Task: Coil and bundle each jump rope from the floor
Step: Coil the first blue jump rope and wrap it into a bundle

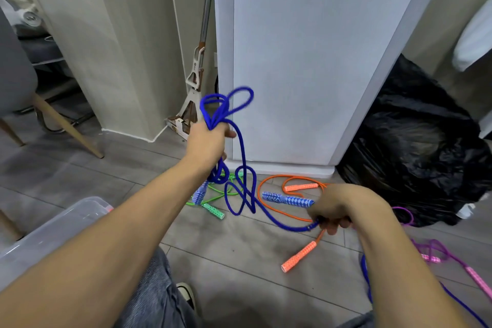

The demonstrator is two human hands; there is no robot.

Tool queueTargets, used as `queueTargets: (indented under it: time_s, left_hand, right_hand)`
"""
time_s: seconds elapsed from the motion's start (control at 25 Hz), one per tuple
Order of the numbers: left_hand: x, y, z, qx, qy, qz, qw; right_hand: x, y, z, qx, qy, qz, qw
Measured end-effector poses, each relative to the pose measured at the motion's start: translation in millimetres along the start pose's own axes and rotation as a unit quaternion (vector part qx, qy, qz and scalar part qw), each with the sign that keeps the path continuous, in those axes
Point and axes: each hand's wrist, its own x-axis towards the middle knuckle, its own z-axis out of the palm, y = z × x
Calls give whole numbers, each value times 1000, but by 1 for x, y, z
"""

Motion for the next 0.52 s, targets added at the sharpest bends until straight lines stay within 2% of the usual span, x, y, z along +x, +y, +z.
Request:
queueTargets:
  time_s: [0.08, 0.16, 0.32, 0.52]
  left_hand:
    - [-4, 13, -1, -116, 11, 7, 993]
    - [-11, 26, -3, -177, -3, 19, 984]
    - [-24, 41, -3, -262, -104, 2, 959]
    - [-28, 52, 2, -364, -147, -65, 917]
  right_hand:
    - [1, -8, 8, -52, -74, -9, 996]
    - [9, -12, 13, -77, -106, -3, 991]
    - [21, -11, 13, -63, -39, -30, 997]
    - [35, -26, 28, 24, 9, -104, 994]
